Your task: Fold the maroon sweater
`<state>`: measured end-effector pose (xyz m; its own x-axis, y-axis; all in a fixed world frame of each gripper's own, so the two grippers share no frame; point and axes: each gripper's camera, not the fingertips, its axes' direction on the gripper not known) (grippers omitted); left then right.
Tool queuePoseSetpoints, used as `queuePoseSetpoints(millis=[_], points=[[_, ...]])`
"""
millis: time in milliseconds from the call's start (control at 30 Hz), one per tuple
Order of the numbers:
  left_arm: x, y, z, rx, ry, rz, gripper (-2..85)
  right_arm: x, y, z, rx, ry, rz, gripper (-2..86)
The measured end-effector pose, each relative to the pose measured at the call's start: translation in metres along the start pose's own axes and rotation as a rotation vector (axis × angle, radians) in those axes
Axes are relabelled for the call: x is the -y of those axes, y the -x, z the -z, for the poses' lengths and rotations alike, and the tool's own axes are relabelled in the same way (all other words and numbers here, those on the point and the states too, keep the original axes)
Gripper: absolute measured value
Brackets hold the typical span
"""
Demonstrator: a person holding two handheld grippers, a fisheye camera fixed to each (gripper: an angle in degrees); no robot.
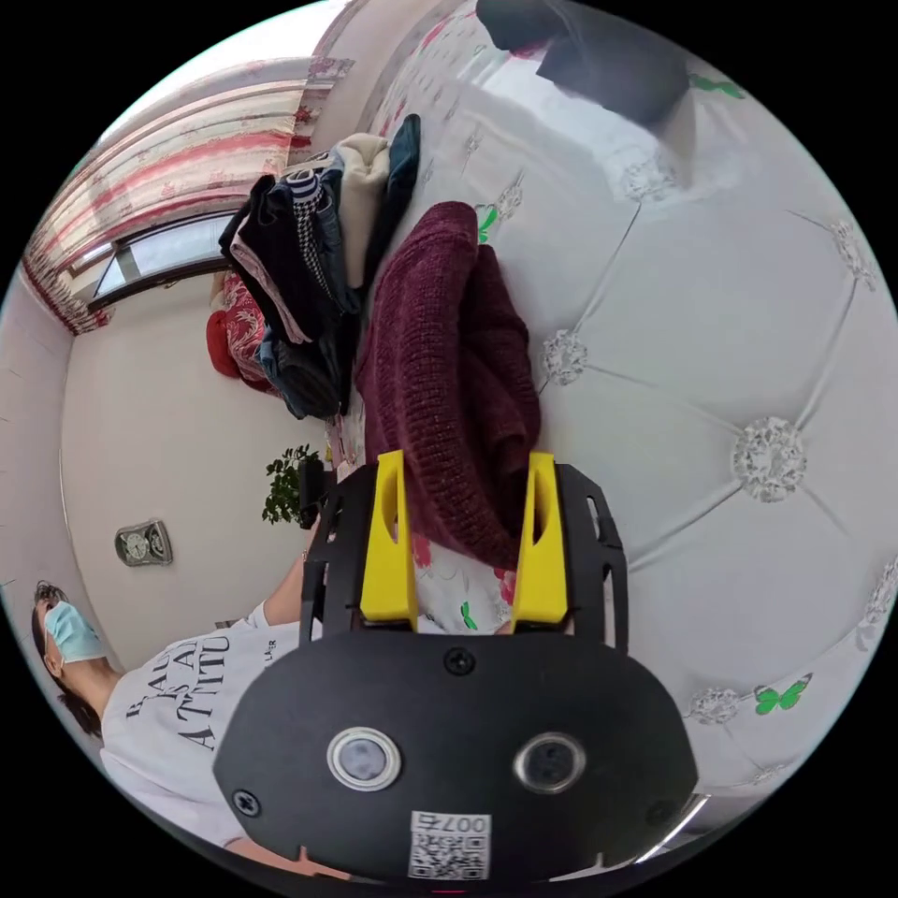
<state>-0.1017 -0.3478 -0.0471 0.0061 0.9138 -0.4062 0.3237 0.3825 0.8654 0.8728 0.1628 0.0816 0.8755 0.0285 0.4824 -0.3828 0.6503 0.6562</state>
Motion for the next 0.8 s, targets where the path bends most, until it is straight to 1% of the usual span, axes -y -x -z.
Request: queuePoseSetpoints(millis=[67, 133, 200, 233, 300, 333, 367, 400, 433, 467, 500, 533, 567, 600, 667, 700, 733, 767, 800], points=[[0.004, 0.001, 0.006, -0.073, -0.005, -0.006, 7.2, -0.001, 0.006, -0.02, -0.017, 0.025, -0.03, 9.1], [0.006, -0.001, 0.026, -0.187, -0.034, -0.032, 6.6, -0.006, 0.028, -0.023, -0.007, 0.007, 0.013, 7.7], [0.006, -0.015, 0.076, -0.302, -0.128, -0.109, 6.3, -0.01, 0.06, -0.027, 0.032, 0.022, 0.081, 6.9], [0.007, -0.018, 0.091, -0.319, -0.141, -0.129, 6.3, -0.01, 0.084, -0.032, 0.068, 0.034, 0.124, 6.6], [0.013, -0.035, 0.155, -0.367, -0.216, -0.224, 6.3, -0.005, 0.125, -0.044, 0.119, 0.052, 0.197, 6.4], [0.014, -0.04, 0.173, -0.375, -0.238, -0.252, 6.3, 0.002, 0.155, -0.056, 0.157, 0.06, 0.245, 6.3], [0.016, -0.051, 0.211, -0.38, -0.285, -0.307, 6.3, 0.012, 0.187, -0.07, 0.193, 0.063, 0.299, 6.3], [0.017, -0.063, 0.253, -0.359, -0.338, -0.369, 6.3, 0.017, 0.204, -0.078, 0.209, 0.065, 0.328, 6.3], [0.017, -0.07, 0.275, -0.34, -0.365, -0.403, 6.3, 0.029, 0.243, -0.095, 0.233, 0.068, 0.403, 6.4], [0.015, -0.083, 0.322, -0.289, -0.423, -0.465, 6.3, 0.041, 0.285, -0.116, 0.253, 0.077, 0.484, 6.5], [0.013, -0.097, 0.369, -0.226, -0.484, -0.513, 6.3, 0.047, 0.308, -0.128, 0.263, 0.081, 0.525, 6.6], [0.012, -0.102, 0.392, -0.191, -0.517, -0.534, 6.3, 0.058, 0.354, -0.153, 0.277, 0.086, 0.609, 6.7], [0.009, -0.113, 0.437, -0.119, -0.583, -0.57, 6.3, 0.069, 0.4, -0.183, 0.286, 0.085, 0.693, 6.9], [0.009, -0.119, 0.478, -0.05, -0.646, -0.58, 6.4, 0.073, 0.421, -0.198, 0.288, 0.081, 0.726, 6.9], [0.013, -0.12, 0.53, 0.051, -0.746, -0.541, 6.5, 0.095, 0.496, -0.268, 0.29, 0.055, 0.816, 7.1], [0.02, -0.114, 0.557, 0.125, -0.811, -0.493, 6.7, 0.101, 0.512, -0.287, 0.287, 0.05, 0.83, 7.2], [0.025, -0.109, 0.568, 0.162, -0.84, -0.457, 6.9, 0.118, 0.537, -0.328, 0.282, 0.048, 0.826, 7.3], [0.039, -0.094, 0.584, 0.232, -0.88, -0.374, 7.5, 0.137, 0.555, -0.371, 0.261, 0.038, 0.805, 7.4], [0.054, -0.077, 0.59, 0.34, -0.892, -0.305, 8.4, 0.146, 0.561, -0.393, 0.234, 0.028, 0.795, 7.4]])
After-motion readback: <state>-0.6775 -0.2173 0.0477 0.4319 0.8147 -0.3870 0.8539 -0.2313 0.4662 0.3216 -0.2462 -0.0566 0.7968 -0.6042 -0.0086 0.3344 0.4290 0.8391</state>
